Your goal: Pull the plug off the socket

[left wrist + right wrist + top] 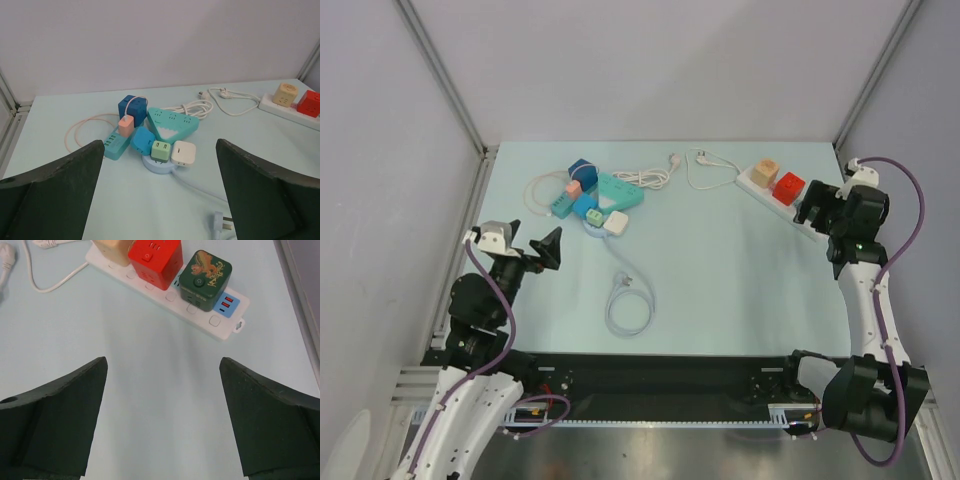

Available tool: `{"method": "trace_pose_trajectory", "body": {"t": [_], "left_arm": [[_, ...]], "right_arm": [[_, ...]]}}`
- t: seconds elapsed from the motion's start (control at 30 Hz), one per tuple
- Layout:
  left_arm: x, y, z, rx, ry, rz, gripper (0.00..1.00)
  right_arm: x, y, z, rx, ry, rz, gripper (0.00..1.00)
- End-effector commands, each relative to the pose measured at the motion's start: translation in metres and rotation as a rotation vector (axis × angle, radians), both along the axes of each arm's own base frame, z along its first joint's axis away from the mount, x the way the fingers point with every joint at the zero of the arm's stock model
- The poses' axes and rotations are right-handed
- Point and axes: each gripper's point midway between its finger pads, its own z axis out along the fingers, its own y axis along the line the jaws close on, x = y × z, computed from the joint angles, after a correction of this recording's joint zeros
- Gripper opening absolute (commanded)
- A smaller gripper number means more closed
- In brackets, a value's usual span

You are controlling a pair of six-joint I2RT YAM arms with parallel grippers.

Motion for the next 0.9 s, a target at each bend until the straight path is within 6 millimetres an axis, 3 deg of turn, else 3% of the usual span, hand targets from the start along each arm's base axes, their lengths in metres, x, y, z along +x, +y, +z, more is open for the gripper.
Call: {"method": "trace_pose_trajectory", "body": {"t": [0.0,0.07,0.1,0.17,0.2,0.33,0.37,0.43,0.5,0.53,0.6,0.63,0.67,0.87], "left_arm": [[-0.001,-0.008,0.003,0.021,-0.018,-0.042,1.0],[-0.001,-0.011,0.002,0.022,-0.015,-0.059,1.0],[-0.001,-0.012,0.002,0.023,-0.014,-0.063,1.0],[-0.001,-0.014,0.003,0.025,-0.015,-0.069,1.0],[-0.002,-0.018,0.002,0.029,-0.013,-0.093,1.0],[-0.004,-0.02,0.003,0.029,-0.016,-0.104,1.0],[-0.004,-0.02,0.003,0.029,-0.015,-0.103,1.0],[-0.004,-0.02,0.004,0.028,-0.019,-0.104,1.0],[-0.006,-0.022,0.004,0.026,-0.02,-0.113,1.0],[-0.006,-0.022,0.004,0.028,-0.021,-0.115,1.0],[-0.006,-0.022,0.004,0.029,-0.021,-0.116,1.0],[-0.006,-0.022,0.004,0.027,-0.021,-0.115,1.0],[-0.006,-0.022,0.004,0.029,-0.02,-0.115,1.0],[-0.007,-0.024,0.004,0.03,-0.017,-0.122,1.0]], "right_arm": [[0.007,-0.003,0.031,-0.079,-0.104,0.03,1.0],[0.006,0.014,0.037,-0.126,-0.117,0.157,1.0],[0.003,0.018,0.031,-0.225,-0.082,0.245,1.0],[-0.004,0.047,0.02,-0.287,-0.028,0.441,1.0],[-0.002,0.051,0.025,-0.341,-0.03,0.471,1.0],[0.005,0.039,0.027,-0.455,0.052,0.478,1.0],[-0.001,0.039,0.02,-0.43,0.113,0.51,1.0],[0.012,0.028,0.029,-0.377,0.125,0.584,1.0],[0.013,0.002,0.024,-0.331,0.184,0.546,1.0],[0.023,-0.006,0.03,-0.325,0.18,0.556,1.0],[0.026,-0.018,0.023,-0.326,0.231,0.576,1.0],[0.031,-0.028,0.009,-0.31,0.276,0.578,1.0],[0.035,-0.033,0.016,-0.341,0.281,0.593,1.0],[0.071,-0.051,-0.013,-0.394,0.356,0.701,1.0]]}}
